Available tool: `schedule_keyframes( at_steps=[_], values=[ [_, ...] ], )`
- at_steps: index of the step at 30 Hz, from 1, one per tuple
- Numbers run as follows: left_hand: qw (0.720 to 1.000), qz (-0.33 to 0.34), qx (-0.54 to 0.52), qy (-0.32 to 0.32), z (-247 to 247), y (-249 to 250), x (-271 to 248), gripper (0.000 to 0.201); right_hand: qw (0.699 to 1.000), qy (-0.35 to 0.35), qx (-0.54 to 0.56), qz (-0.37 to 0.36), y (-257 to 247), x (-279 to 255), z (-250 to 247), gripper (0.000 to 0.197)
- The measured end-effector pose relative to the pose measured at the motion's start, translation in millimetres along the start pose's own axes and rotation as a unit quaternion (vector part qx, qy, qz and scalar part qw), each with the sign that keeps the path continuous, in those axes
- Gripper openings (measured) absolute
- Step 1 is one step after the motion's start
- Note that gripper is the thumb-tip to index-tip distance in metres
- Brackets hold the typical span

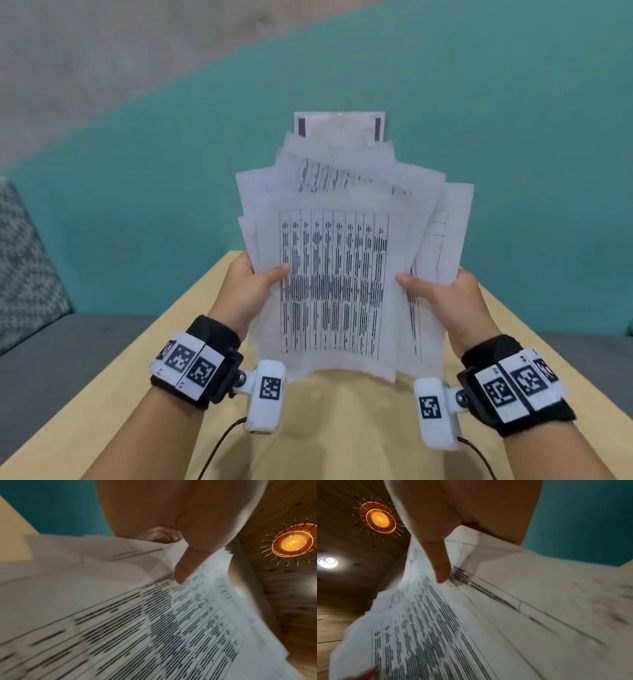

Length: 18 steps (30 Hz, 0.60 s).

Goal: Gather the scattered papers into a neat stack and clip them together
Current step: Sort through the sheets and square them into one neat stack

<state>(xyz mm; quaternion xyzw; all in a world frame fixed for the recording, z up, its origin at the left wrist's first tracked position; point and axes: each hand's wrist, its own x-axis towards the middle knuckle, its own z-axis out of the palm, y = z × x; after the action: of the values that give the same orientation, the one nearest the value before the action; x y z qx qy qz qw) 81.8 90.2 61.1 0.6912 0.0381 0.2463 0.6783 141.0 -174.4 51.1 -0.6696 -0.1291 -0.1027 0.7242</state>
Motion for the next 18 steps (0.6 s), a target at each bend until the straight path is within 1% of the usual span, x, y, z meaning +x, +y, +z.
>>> schedule_keyframes(
  at_steps=[3,7,10,13,16,18],
  values=[
    [1.000,-0.007,-0.005,-0.004,1.8,-3.9,-0.6,0.028,1.000,0.010,-0.005,0.014,4.6,1.7,-0.6,0.020],
    [1.000,-0.015,-0.027,-0.001,0.9,-2.4,1.1,0.031,1.000,0.022,0.006,0.014,3.5,3.0,-1.7,0.022],
    [1.000,-0.018,-0.025,0.000,-0.4,-2.0,1.2,0.035,1.000,0.006,0.008,0.021,1.6,2.6,-2.4,0.026],
    [0.999,-0.044,-0.016,-0.017,-1.9,-5.3,1.9,0.041,1.000,0.001,0.003,0.031,2.1,1.6,-5.0,0.029],
    [0.997,-0.071,-0.020,-0.039,-3.3,-8.4,2.5,0.042,0.999,-0.015,-0.008,0.043,2.5,2.2,-7.8,0.031],
    [0.996,-0.074,-0.024,-0.044,-3.4,-9.2,2.7,0.042,0.998,-0.025,-0.012,0.049,2.6,2.5,-8.7,0.031]
  ],
)
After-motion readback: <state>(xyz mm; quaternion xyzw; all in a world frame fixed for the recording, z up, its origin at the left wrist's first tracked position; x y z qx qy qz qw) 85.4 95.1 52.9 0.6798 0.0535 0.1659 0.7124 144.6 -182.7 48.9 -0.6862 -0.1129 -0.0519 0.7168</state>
